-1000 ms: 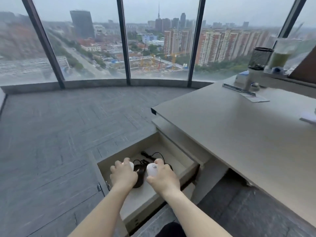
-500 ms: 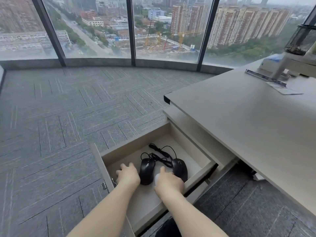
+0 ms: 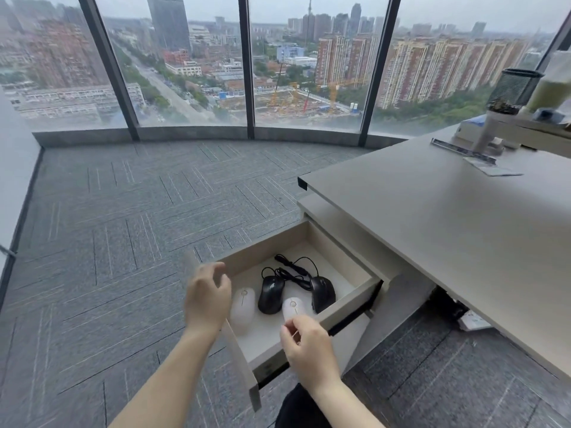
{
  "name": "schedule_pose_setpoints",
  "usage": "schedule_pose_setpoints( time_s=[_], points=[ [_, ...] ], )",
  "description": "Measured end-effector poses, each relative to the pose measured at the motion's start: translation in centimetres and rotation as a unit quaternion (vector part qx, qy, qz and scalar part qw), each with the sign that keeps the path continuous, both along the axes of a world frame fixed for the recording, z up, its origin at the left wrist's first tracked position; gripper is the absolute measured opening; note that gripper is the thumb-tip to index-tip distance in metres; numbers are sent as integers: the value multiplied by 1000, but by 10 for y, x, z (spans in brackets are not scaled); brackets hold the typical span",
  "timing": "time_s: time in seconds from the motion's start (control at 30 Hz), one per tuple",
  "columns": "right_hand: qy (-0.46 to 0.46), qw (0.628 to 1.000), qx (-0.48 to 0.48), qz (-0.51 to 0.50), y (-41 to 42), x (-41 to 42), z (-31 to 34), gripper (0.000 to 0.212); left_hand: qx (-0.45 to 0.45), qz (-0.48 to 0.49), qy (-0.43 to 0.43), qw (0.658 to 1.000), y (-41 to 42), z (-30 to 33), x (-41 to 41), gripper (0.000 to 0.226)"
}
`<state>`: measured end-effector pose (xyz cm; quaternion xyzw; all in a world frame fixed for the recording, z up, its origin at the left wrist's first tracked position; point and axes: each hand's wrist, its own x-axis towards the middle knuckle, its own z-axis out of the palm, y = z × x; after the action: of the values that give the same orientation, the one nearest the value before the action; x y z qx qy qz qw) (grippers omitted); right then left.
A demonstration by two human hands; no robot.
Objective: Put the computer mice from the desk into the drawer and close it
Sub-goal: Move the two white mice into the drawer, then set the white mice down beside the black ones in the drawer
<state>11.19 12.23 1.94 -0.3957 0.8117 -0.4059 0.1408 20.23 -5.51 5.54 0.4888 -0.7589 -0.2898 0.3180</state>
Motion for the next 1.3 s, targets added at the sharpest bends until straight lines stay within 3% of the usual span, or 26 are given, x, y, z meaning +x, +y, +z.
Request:
schedule_pose_setpoints(
  time_s=[0.13,0.23,0.37,0.53,1.0,1.07,1.2,1.3],
  points=[
    [-82,994,22,73,17,28,-9,47,122,78,29,989,10,-16,41,43],
    [-61,991,67,100,22,44,-17,72,239,56,73,967,22,-24,56,47],
    [-18,993,71,89,22,54,-23,54,345,-15,130,929,35,-27,56,39],
    [-18,995,68,65,22,55,-20,35,372,-17,163,914,40,-30,47,45],
    [-104,985,49,-129,44,-15,-15,30,395,-89,193,894,58,-33,-52,64],
    [-141,972,42,-183,51,-46,-24,35,404,-116,163,893,59,-43,-95,66],
    [-171,961,32,-213,54,-58,-24,71,407,-119,170,890,60,-39,-113,65],
    [-180,952,9,-246,54,-80,-25,81,415,-137,167,884,61,-42,-141,60]
  ],
)
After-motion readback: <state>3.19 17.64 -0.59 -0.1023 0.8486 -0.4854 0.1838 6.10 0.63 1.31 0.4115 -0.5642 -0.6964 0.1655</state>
